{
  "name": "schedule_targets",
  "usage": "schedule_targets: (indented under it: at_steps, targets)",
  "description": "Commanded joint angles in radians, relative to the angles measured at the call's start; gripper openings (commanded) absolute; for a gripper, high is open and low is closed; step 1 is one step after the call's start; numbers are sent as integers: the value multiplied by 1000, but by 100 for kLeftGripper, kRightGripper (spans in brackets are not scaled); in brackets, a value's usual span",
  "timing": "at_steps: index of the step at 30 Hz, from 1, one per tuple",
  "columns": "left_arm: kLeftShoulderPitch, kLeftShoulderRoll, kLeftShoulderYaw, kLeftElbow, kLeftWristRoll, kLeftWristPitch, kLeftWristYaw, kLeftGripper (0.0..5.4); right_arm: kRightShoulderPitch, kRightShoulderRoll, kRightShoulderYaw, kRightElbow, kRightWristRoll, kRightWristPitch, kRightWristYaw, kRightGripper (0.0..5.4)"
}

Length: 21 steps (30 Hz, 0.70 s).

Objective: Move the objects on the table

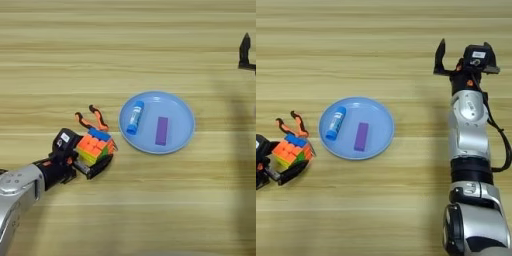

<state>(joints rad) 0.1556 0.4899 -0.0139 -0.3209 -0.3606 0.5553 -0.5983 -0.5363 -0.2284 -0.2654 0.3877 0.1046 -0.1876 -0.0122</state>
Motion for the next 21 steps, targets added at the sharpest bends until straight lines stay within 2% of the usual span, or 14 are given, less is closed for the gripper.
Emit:
schedule_targets:
  at_steps: [1,8,21]
  targets:
    - [-14,-1,-1,9,6,1,4,522,6,2,3,-3,6,2,3,540]
    - [-19,-6,2,14,4,-1,6,469,6,6,6,2,5,-1,3,540]
    - [-17,-5,10,17,-1,-9,2,339,8,6,7,7,4,-3,2,540]
